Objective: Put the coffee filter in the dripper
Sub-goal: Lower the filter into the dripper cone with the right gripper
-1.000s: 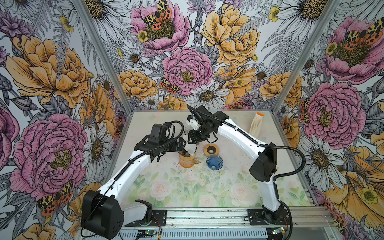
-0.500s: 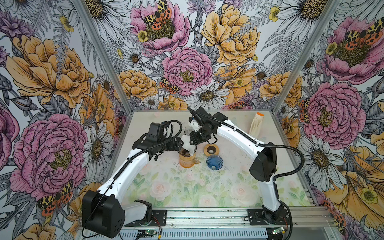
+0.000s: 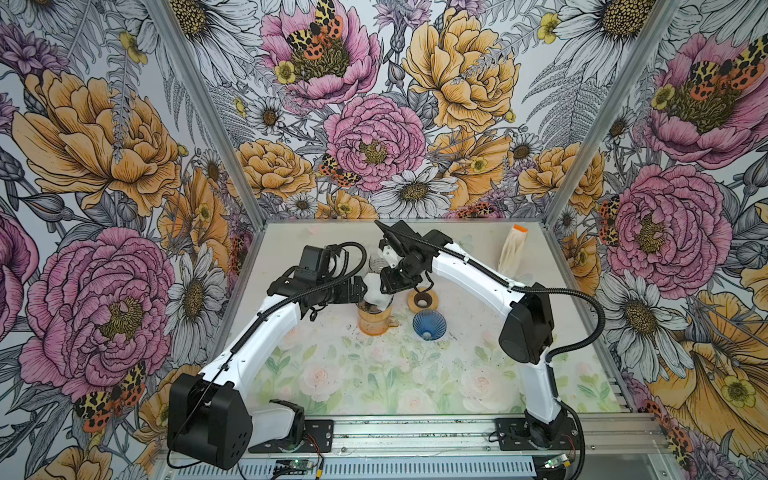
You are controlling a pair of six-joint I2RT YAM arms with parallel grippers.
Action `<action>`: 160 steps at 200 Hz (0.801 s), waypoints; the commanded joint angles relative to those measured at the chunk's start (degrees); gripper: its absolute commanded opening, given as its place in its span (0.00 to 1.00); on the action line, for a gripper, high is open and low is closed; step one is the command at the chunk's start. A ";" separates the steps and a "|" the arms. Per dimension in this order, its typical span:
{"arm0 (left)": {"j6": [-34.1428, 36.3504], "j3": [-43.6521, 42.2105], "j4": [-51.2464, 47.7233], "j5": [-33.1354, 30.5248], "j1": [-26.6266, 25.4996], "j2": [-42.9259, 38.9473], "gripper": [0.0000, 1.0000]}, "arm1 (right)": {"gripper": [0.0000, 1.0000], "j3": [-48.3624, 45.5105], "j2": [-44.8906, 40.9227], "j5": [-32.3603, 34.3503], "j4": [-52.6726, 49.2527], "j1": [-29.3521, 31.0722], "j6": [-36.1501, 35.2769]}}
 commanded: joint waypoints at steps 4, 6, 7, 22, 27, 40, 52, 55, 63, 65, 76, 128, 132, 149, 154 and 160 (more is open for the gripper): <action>1.13 0.50 -0.31 0.67 0.26 0.97 0.96 | 0.46 -1.01 -1.40 0.04 2.38 0.33 0.98; 1.19 0.49 -0.31 0.66 0.28 0.99 0.96 | 0.47 -1.10 -1.38 0.01 2.43 0.33 1.00; 1.16 0.43 -0.31 0.65 0.26 0.99 0.96 | 0.47 -1.12 -1.38 0.01 2.44 0.33 1.00; 1.22 0.19 -0.31 0.66 0.23 1.07 0.96 | 0.46 -1.90 -1.48 0.01 2.92 0.32 1.14; 1.22 0.14 -0.31 0.59 0.23 1.08 0.96 | 0.46 -2.14 -1.46 0.05 3.10 0.28 1.15; 1.28 0.00 -0.31 0.33 0.26 1.09 0.96 | 0.46 -2.49 -1.48 -0.27 3.45 0.31 1.31; 1.22 -0.05 -0.31 0.30 0.30 1.17 0.96 | 0.46 -2.71 -1.46 -0.77 3.89 0.26 1.55; 1.22 0.00 -0.31 0.28 0.24 1.17 0.96 | 0.46 -2.73 -1.46 -0.86 3.98 0.32 1.62; 1.25 0.07 -0.35 0.18 0.29 1.26 0.96 | 0.46 -2.82 -1.46 -1.04 4.33 0.32 1.87; 1.35 0.10 -0.36 0.14 0.29 1.26 0.96 | 0.46 -2.87 -1.44 -1.05 4.41 0.28 1.81; 1.70 0.25 -0.72 -0.42 0.35 1.18 0.95 | 0.46 -2.91 -1.36 -1.18 4.68 0.32 1.96; 2.58 0.54 -1.57 -0.10 1.15 0.23 0.95 | 0.46 -3.83 -1.41 -1.81 5.52 0.33 2.06; 2.59 0.54 -1.58 -0.01 1.34 0.12 0.95 | 0.46 -3.87 -1.42 -1.88 5.67 0.33 2.07; 2.95 0.75 -1.88 0.22 2.11 -0.40 0.95 | 0.46 -4.22 -1.47 -2.35 6.17 0.29 2.06; 3.05 0.93 -2.02 0.28 2.40 -0.50 0.95 | 0.46 -4.30 -1.57 -2.44 6.29 0.37 2.01; 3.06 1.10 -2.09 0.39 2.74 -0.71 0.95 | 0.47 -4.39 -1.67 -2.45 6.44 0.36 2.03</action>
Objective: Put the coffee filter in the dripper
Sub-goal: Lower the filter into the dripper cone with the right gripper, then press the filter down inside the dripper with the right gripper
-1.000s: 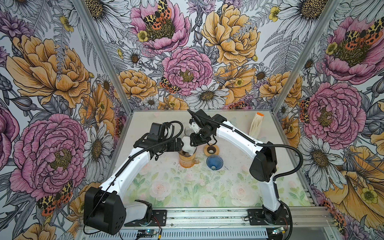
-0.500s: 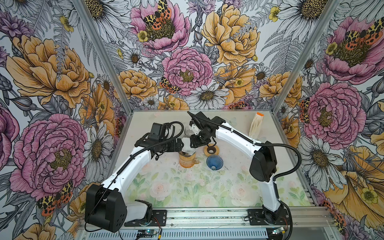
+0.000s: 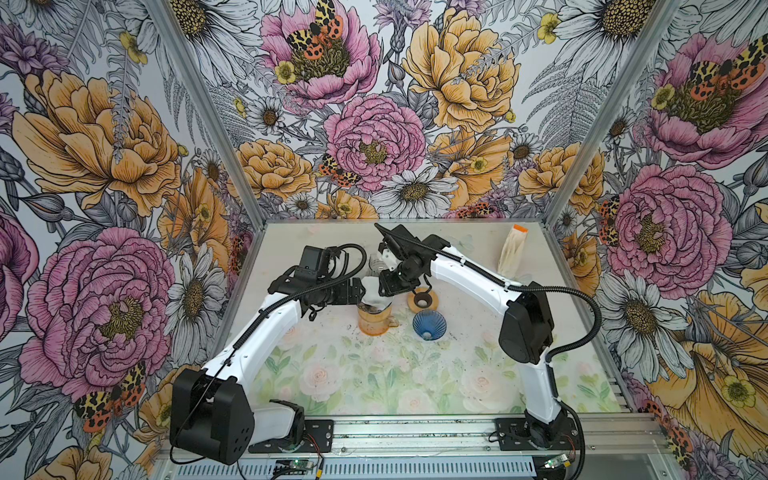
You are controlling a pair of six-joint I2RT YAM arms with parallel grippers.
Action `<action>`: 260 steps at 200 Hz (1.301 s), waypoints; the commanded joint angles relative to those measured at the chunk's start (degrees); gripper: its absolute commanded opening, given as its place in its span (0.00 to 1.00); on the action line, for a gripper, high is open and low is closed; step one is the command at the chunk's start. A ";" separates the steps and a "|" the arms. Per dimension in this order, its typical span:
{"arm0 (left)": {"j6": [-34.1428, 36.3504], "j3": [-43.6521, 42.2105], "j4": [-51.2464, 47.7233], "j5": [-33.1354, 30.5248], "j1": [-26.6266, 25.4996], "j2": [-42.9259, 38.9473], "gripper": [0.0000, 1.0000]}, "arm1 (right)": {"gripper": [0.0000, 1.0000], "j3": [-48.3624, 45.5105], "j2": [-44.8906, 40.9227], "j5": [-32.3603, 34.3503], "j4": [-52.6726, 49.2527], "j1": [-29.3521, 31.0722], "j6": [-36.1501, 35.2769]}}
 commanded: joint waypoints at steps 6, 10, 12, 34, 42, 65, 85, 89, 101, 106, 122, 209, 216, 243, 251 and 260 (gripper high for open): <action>1.46 1.16 -0.78 0.62 1.71 -1.83 0.95 | 0.47 -0.47 -1.79 -0.95 1.92 0.34 0.69; 1.47 1.31 -0.78 0.91 1.98 -1.96 0.95 | 0.47 -0.55 -1.90 -0.95 2.06 0.37 0.71; 1.51 1.37 -0.78 0.99 2.09 -2.03 0.95 | 0.47 -0.56 -1.95 -0.95 2.03 0.40 0.74; 1.78 1.84 -0.78 2.15 2.41 -1.60 0.95 | 0.47 -0.81 -2.08 -1.03 2.42 0.37 0.69; 1.83 1.97 -0.71 2.67 2.25 -1.15 0.94 | 0.47 -0.82 -2.12 -1.08 2.49 0.37 0.66; 1.95 2.04 -1.03 2.71 1.81 -0.52 0.93 | 0.46 -1.06 -2.47 -1.59 2.92 0.41 0.76; 1.73 2.21 -0.92 3.11 2.11 -1.50 0.93 | 0.47 -1.68 -3.03 -1.63 3.47 0.41 0.57; 1.58 2.26 -0.87 3.18 2.09 -1.71 0.93 | 0.47 -1.70 -3.06 -1.58 3.56 0.40 0.53; 1.38 2.84 -0.93 3.17 2.06 -1.99 0.93 | 0.46 -1.79 -3.11 -1.65 3.70 0.41 0.41; 1.30 3.03 -0.92 3.33 2.08 -1.93 0.93 | 0.47 -1.79 -3.05 -1.65 3.70 0.43 0.40; 0.99 3.60 -0.89 3.79 1.54 -0.99 0.92 | 0.46 -1.79 -3.03 -1.81 3.90 0.44 0.56; 0.49 4.89 -0.91 2.51 -1.45 4.86 0.78 | 0.47 -2.45 -3.75 -1.14 4.10 0.50 0.40; 0.45 4.89 -0.95 2.35 -1.41 4.89 0.78 | 0.46 -2.49 -3.94 -1.01 4.10 0.50 0.40; 0.49 4.97 -0.95 1.90 -1.38 4.89 0.76 | 0.47 -2.89 -4.62 0.25 3.92 0.46 0.08; 0.49 4.94 -0.89 1.92 -1.43 4.89 0.75 | 0.47 -3.02 -4.86 0.75 3.92 0.41 0.00; 0.54 4.94 -0.95 1.95 -1.41 5.02 0.75 | 0.47 -3.30 -5.16 1.15 3.83 0.34 0.04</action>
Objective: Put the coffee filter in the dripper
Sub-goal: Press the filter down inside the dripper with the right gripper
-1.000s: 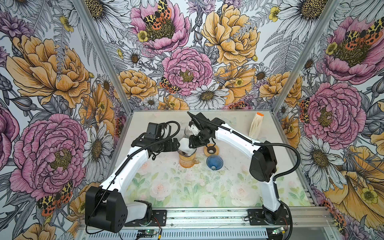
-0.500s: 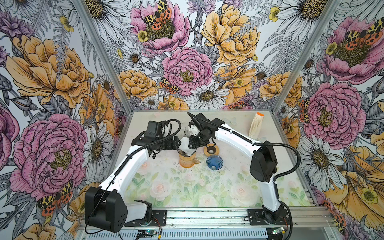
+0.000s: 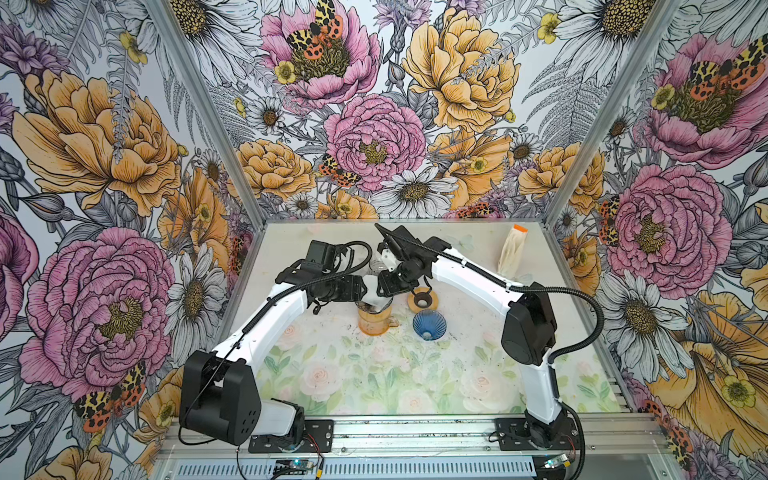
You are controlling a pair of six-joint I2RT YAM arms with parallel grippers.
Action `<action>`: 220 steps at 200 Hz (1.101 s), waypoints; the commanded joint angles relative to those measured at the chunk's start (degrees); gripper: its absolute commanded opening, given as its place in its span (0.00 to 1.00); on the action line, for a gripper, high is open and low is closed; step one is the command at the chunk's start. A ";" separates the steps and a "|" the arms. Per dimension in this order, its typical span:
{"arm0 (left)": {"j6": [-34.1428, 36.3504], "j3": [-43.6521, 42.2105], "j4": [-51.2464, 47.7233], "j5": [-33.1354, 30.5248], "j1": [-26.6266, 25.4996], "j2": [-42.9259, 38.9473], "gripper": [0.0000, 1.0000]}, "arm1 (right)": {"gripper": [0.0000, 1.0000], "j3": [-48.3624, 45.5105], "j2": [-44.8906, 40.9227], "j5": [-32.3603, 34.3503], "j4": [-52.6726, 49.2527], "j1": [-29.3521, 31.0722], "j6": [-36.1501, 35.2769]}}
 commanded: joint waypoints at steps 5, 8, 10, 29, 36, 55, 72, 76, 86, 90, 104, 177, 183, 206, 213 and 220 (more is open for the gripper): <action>-0.48 1.30 0.18 -0.31 -0.23 -0.01 0.74 | 0.47 -0.88 -3.91 2.21 0.64 0.22 0.17; -0.47 1.28 0.19 -0.32 -0.21 0.03 0.73 | 0.47 -0.98 -3.93 2.30 0.64 0.22 0.26; -0.45 1.24 0.18 -0.33 -0.22 0.08 0.73 | 0.47 -1.11 -4.00 2.38 0.62 0.19 0.33; -0.36 1.05 0.16 -0.45 -0.29 0.43 0.71 | 0.47 -1.95 -4.08 2.32 0.64 -0.15 1.03; -0.35 1.00 0.12 -0.44 -0.25 0.55 0.71 | 0.47 -2.27 -4.09 2.43 0.62 -0.14 1.15; -0.30 0.85 0.14 -0.40 -0.41 0.82 0.71 | 0.46 -2.58 -3.70 2.44 0.63 -0.22 1.33; -0.35 0.85 0.16 -0.31 -0.40 0.92 0.70 | 0.47 -2.55 -3.33 2.60 0.58 -0.22 1.51; -0.31 0.85 0.12 -0.34 -0.44 0.96 0.70 | 0.46 -2.52 -3.30 2.61 0.59 -0.22 1.50; -0.21 0.70 0.13 -0.33 -0.41 1.00 0.70 | 0.47 -2.51 -3.09 2.54 0.56 -0.22 1.50; -0.18 0.76 0.13 -0.34 -0.45 1.08 0.70 | 0.47 -2.51 -3.06 2.52 0.64 -0.22 1.50; -0.01 0.75 0.12 -0.31 -0.28 1.47 0.69 | 0.46 -2.42 -2.86 2.29 0.57 -0.27 1.54; 0.44 1.06 0.15 -0.54 0.05 2.71 0.68 | 0.47 -2.10 -1.70 1.29 0.55 -0.22 1.26; 0.44 1.06 0.16 -0.39 -0.03 2.84 0.68 | 0.47 -2.10 -1.58 1.29 0.55 -0.25 1.26; 0.55 1.11 0.14 -0.35 -0.06 3.26 0.68 | 0.47 -2.07 -1.17 1.29 0.55 -0.22 1.45; 0.58 1.19 0.17 -0.39 -0.06 3.36 0.68 | 0.47 -2.07 -0.98 1.29 0.55 -0.23 1.43; 0.68 1.15 0.12 -0.42 -0.06 3.46 0.68 | 0.47 -2.02 -0.81 1.29 0.55 -0.22 1.41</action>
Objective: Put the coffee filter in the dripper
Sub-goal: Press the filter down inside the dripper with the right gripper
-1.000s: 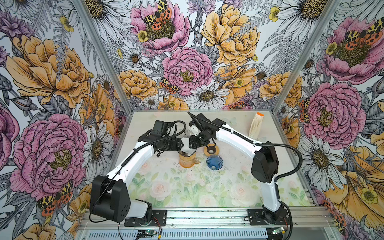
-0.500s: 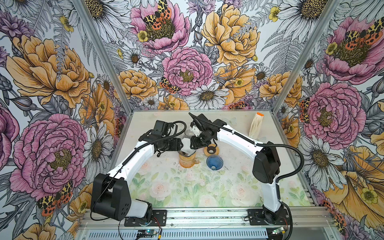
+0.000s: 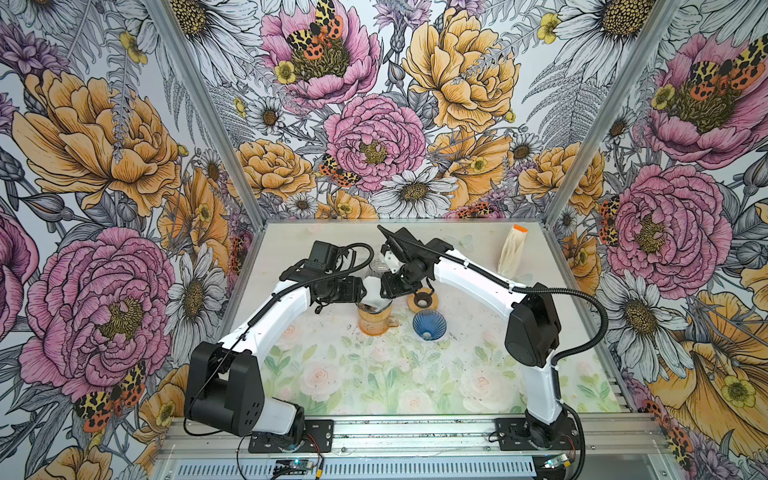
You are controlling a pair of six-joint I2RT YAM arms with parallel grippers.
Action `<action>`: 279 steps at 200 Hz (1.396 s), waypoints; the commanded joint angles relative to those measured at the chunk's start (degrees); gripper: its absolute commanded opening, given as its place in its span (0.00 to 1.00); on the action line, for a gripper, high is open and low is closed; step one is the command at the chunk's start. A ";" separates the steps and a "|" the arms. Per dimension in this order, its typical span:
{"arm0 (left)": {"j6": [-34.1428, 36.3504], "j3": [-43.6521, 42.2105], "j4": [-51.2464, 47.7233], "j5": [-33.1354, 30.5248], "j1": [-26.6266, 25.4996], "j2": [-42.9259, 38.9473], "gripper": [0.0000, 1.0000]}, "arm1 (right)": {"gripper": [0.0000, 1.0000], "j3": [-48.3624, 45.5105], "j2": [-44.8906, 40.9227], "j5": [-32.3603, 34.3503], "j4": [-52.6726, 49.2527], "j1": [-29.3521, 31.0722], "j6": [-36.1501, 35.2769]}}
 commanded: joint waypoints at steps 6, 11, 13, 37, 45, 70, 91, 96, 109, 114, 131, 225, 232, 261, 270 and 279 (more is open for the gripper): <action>0.63 1.21 0.19 -0.37 -0.06 0.88 0.68 | 0.47 0.34 0.74 0.04 0.57 -0.30 0.57; 0.69 1.26 0.13 -0.42 -0.09 1.01 0.68 | 0.47 0.38 0.90 -0.02 0.57 -0.25 0.57; 0.65 1.33 0.14 -0.37 -0.06 1.05 0.68 | 0.47 0.37 0.95 -0.04 0.57 -0.25 0.58; 0.77 1.46 0.14 -0.39 -0.06 1.32 0.68 | 0.47 0.45 1.29 -0.09 0.57 -0.25 0.58; 0.81 1.45 0.20 -0.41 -0.07 1.32 0.68 | 0.47 0.45 1.38 -0.13 0.57 -0.25 0.59; 0.81 1.32 0.12 -0.45 -0.06 1.50 0.68 | 0.47 0.53 1.77 -0.17 0.66 -0.25 0.58; 0.81 1.13 0.17 -0.65 -0.06 1.71 0.68 | 0.47 0.71 2.19 -0.26 0.66 -0.25 0.62; 0.81 1.10 0.16 -0.69 -0.09 1.76 0.68 | 0.47 0.72 2.17 -0.31 0.66 -0.25 0.72; 0.81 1.04 0.12 -0.69 -0.07 1.63 0.68 | 0.47 0.62 2.22 -0.31 0.65 -0.25 0.72; 0.83 1.00 0.19 -0.69 -0.05 1.59 0.68 | 0.47 0.55 2.22 -0.23 0.66 -0.25 0.65; 0.91 0.93 0.21 -0.66 -0.10 1.66 0.68 | 0.47 0.45 2.50 -0.31 0.66 -0.24 0.58; 0.83 2.17 0.38 -1.17 -0.62 -0.57 0.68 | 0.47 2.51 1.09 -2.55 0.75 -0.16 0.76; 0.77 2.40 0.38 -1.21 -0.67 -1.01 0.69 | 0.47 2.62 0.74 -2.43 0.75 -0.16 0.83; 0.64 3.12 0.42 -0.85 -0.58 -2.40 0.69 | 0.48 2.91 -0.52 -1.80 0.67 -0.16 0.57; 0.55 2.97 0.38 -0.87 -0.58 -2.83 0.69 | 0.48 2.82 -1.01 -1.63 0.69 -0.16 0.73; 0.55 2.93 0.38 -0.87 -0.54 -3.22 0.69 | 0.48 2.57 -1.61 -1.37 0.70 -0.16 0.67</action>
